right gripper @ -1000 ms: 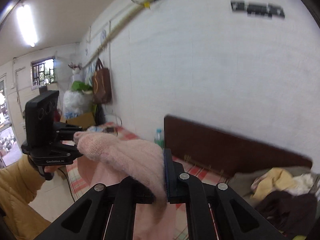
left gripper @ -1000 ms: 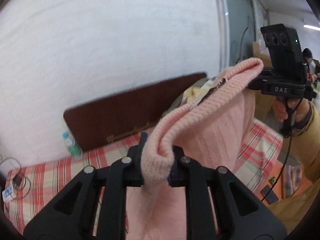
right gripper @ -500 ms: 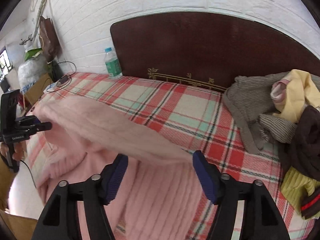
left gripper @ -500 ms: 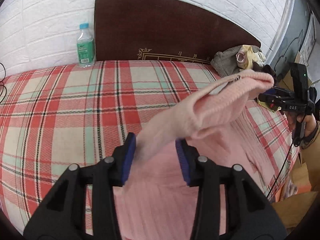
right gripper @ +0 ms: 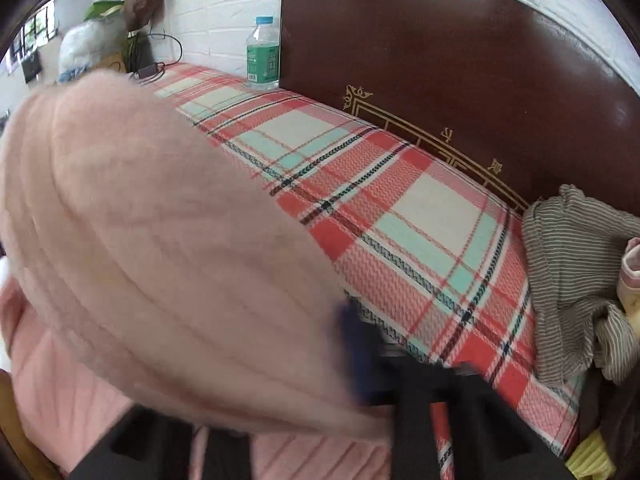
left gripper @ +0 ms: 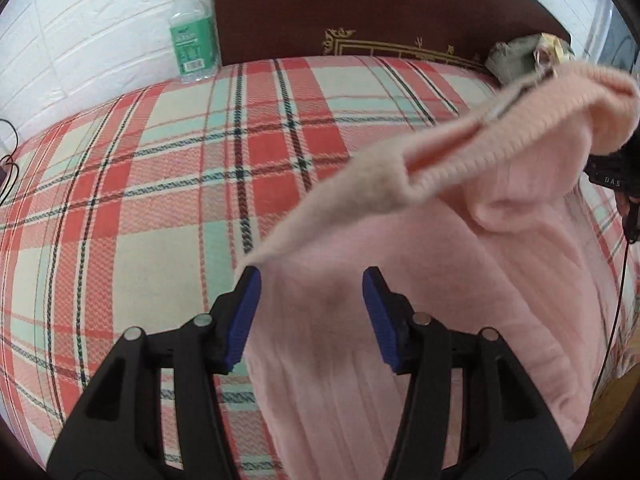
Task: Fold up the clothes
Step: 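Carry the pink sweater with both grippers and lay it flat on the bed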
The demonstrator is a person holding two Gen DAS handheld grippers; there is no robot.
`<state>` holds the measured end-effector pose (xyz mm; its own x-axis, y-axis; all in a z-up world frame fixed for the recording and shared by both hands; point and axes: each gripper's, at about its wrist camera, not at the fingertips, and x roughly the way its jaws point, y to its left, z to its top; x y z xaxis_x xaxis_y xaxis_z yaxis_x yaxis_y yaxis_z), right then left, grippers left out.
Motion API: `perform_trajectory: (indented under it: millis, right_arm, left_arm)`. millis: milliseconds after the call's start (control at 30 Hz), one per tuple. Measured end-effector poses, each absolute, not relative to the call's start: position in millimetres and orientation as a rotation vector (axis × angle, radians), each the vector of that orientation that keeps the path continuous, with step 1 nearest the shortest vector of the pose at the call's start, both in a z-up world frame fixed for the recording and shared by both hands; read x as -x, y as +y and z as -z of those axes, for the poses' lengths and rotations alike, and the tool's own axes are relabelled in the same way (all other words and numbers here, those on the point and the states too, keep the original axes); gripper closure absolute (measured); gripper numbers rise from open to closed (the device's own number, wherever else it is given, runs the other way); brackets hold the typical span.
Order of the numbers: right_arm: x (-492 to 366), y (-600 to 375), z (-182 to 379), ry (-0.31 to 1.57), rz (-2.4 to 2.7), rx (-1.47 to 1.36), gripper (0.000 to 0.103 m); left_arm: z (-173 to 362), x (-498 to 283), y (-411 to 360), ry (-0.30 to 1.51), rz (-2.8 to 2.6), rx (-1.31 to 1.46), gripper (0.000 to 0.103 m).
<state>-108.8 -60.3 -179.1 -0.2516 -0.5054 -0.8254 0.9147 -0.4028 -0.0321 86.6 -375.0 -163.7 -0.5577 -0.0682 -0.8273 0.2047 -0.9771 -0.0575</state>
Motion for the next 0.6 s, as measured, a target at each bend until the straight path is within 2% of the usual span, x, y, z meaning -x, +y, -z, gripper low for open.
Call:
perform_trajectory:
  millis: [100, 167, 200, 367, 400, 433, 500, 533, 600]
  right_arm:
    - [130, -42, 147, 0.391, 1.786, -0.967, 0.096]
    - [145, -28, 127, 0.272, 1.78, -0.984, 0.096]
    - [152, -22, 119, 0.235, 1.788, -0.993, 0.096]
    - [188, 4, 107, 0.066, 1.838, -1.095, 0.096]
    - [193, 9, 109, 0.05, 1.849, -1.119, 0.096]
    - [200, 12, 116, 0.024, 1.856, -1.164, 0.096]
    - [210, 17, 128, -0.003, 1.862, -1.222, 0.096]
    - [214, 18, 131, -0.02, 1.86, -1.234, 0.096]
    - [223, 20, 136, -0.055, 1.857, -1.257, 0.096]
  left_arm:
    - [156, -95, -388, 0.21, 2.641, -1.353, 0.047]
    - [163, -93, -390, 0.147, 2.622, -1.412, 0.036]
    - [168, -90, -388, 0.128, 2.617, -1.447, 0.024]
    - [183, -70, -378, 0.137, 2.678, -1.545, 0.022]
    - [184, -64, -374, 0.139, 2.7, -1.556, 0.025]
    - [185, -59, -370, 0.126, 2.719, -1.574, 0.047]
    - [183, -48, -361, 0.088, 2.738, -1.605, 0.083]
    - [182, -43, -357, 0.064, 2.742, -1.619, 0.088]
    - [171, -31, -356, 0.025, 2.735, -1.602, 0.092]
